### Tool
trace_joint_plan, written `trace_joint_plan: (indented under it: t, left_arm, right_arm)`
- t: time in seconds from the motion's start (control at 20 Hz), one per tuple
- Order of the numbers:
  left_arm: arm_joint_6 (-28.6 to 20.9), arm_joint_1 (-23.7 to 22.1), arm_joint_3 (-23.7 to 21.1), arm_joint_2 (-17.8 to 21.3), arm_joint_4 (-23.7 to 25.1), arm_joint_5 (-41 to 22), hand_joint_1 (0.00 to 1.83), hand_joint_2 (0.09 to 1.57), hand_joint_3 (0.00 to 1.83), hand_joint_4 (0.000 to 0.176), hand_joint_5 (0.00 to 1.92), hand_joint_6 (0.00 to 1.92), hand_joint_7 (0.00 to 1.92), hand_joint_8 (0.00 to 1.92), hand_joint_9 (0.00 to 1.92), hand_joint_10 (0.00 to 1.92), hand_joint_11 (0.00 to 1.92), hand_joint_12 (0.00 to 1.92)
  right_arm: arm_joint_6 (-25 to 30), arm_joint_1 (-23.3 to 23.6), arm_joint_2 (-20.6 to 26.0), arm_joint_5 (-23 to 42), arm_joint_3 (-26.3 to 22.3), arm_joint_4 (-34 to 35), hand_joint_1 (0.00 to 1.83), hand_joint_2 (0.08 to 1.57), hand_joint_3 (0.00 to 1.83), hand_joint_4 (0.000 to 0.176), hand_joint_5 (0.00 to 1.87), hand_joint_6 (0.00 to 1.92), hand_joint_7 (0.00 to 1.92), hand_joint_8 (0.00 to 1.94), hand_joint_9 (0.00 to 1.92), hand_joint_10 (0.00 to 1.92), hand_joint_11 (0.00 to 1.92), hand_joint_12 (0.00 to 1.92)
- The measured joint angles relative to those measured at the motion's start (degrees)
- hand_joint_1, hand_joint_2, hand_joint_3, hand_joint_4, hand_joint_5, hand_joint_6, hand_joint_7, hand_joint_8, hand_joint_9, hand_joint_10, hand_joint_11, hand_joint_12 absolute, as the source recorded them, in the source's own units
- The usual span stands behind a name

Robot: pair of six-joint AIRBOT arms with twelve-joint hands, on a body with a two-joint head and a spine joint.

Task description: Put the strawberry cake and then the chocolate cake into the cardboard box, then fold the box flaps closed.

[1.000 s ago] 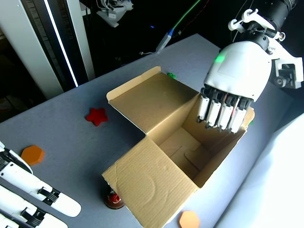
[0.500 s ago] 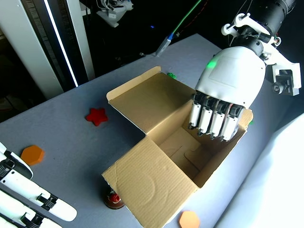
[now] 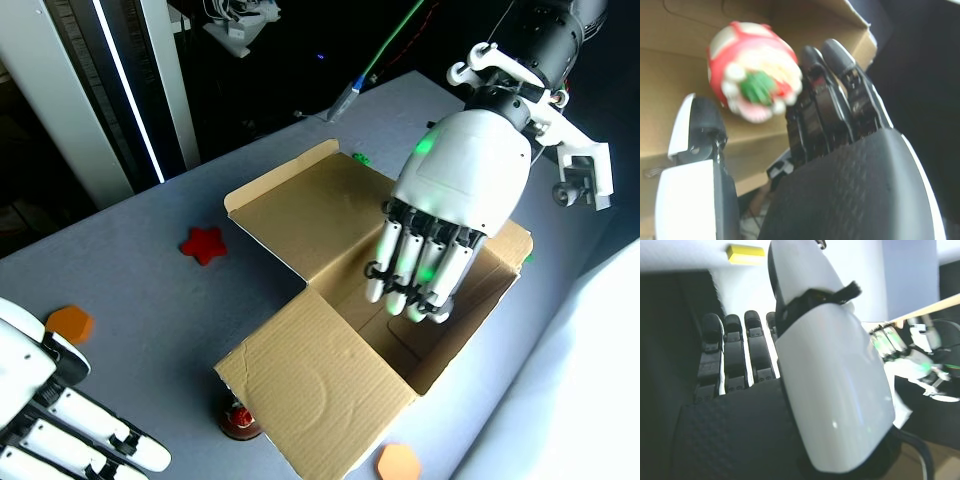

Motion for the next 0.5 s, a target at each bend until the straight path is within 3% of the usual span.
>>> trace_joint_plan:
  t: [0.15,0.3,0.4,0.5]
  left_arm:
    - [0.3,-0.5,0.4,0.0,0.3,0.7,0.56,0.93,0.0,0.051,0.06,0.0,0.15,0.0,0.24,0.0,0.0,0.92]
    - [0.3,-1.6,1.4,0.0,0.6,0.6,0.54,0.93,0.0,0.052,0.09,0.01,0.18,0.01,0.28,0.01,0.0,0.96]
    - [0.3,-2.3,2.2,0.0,0.7,0.2,0.52,0.96,0.01,0.041,0.11,0.02,0.2,0.01,0.29,0.01,0.0,0.97]
    - [0.6,-3.1,3.2,0.2,1.1,-0.1,0.24,1.14,0.03,0.013,0.16,0.01,0.24,0.0,0.28,0.0,0.0,0.85]
  right_arm:
    - [4.5,-0.7,-3.0,-0.3,1.5,0.0,1.12,1.11,0.0,0.002,0.05,0.0,0.09,0.01,0.08,0.0,0.0,0.38]
    - [10.0,-0.7,-5.1,-0.6,2.4,-0.1,1.12,1.1,0.0,0.0,0.05,0.0,0.09,0.0,0.09,0.01,0.0,0.38]
    - [11.4,-0.3,-6.1,1.2,3.0,-0.1,1.12,1.1,0.0,0.0,0.04,0.0,0.08,0.0,0.09,0.01,0.0,0.42]
    - [12.3,-0.2,-7.8,4.2,4.0,0.1,1.11,1.1,0.0,0.001,0.05,0.0,0.09,0.01,0.11,0.01,0.0,0.5]
